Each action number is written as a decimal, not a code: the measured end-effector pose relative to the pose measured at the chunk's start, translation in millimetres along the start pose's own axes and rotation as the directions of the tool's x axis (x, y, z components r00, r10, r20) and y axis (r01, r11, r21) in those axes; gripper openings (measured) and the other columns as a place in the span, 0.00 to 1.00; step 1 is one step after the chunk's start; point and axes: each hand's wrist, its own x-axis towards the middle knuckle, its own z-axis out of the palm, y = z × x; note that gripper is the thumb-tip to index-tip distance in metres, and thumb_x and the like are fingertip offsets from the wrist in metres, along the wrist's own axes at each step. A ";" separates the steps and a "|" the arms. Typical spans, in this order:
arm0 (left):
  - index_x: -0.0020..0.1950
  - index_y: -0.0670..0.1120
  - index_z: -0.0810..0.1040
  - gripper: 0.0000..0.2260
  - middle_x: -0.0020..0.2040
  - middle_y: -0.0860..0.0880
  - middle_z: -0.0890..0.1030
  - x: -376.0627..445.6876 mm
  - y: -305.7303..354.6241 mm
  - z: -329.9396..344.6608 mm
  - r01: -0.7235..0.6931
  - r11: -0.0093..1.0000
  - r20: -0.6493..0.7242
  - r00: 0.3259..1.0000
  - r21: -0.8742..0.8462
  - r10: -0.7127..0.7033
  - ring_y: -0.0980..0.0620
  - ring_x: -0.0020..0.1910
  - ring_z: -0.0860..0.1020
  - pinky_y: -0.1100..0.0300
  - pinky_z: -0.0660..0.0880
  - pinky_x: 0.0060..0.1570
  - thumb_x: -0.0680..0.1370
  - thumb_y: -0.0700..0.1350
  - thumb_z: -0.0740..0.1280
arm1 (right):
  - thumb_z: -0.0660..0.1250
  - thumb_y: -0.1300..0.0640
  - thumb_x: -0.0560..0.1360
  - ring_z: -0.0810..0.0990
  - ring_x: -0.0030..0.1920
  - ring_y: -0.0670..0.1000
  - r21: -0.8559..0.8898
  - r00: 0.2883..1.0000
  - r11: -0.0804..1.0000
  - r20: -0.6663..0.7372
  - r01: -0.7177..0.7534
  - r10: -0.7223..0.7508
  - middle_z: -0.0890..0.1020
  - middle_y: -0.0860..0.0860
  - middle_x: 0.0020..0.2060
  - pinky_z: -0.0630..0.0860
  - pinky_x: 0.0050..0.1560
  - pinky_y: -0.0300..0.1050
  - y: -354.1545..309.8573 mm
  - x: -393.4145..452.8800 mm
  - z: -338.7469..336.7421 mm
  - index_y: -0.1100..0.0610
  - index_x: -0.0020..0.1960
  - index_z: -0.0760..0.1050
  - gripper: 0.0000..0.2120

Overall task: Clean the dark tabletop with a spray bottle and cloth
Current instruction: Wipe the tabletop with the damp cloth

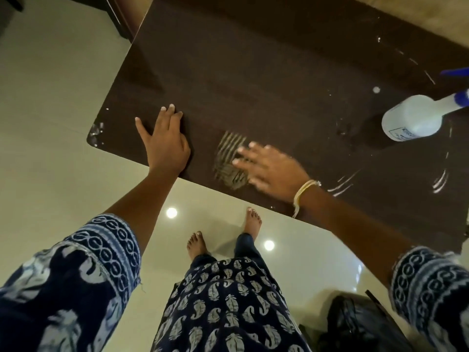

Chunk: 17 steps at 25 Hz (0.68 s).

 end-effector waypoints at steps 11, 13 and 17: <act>0.69 0.42 0.71 0.19 0.72 0.42 0.71 12.4 56.3 -0.5 -0.321 0.943 0.014 0.947 0.086 0.321 0.46 0.76 0.63 0.34 0.49 0.73 0.81 0.46 0.52 | 0.52 0.48 0.80 0.56 0.77 0.61 0.172 0.642 0.653 -0.122 -0.737 0.757 0.61 0.57 0.76 0.59 0.74 0.58 75.4 -11.1 -16.3 0.54 0.78 0.58 0.27; 0.70 0.42 0.71 0.19 0.73 0.43 0.70 20.7 82.3 3.7 -0.365 0.930 0.033 0.931 0.042 0.364 0.47 0.76 0.62 0.34 0.47 0.73 0.81 0.45 0.54 | 0.54 0.48 0.80 0.57 0.77 0.60 0.054 0.864 0.871 -0.112 -0.488 0.491 0.62 0.56 0.76 0.56 0.75 0.58 23.2 -38.7 -6.7 0.52 0.78 0.57 0.27; 0.71 0.42 0.70 0.19 0.74 0.44 0.69 41.3 135.2 15.9 -0.436 0.900 0.054 0.898 -0.011 0.436 0.48 0.77 0.61 0.34 0.46 0.73 0.82 0.44 0.55 | 0.57 0.47 0.80 0.56 0.77 0.57 0.067 0.998 0.997 0.051 0.037 -0.040 0.60 0.52 0.77 0.56 0.75 0.56 8.4 -85.8 3.0 0.46 0.78 0.57 0.27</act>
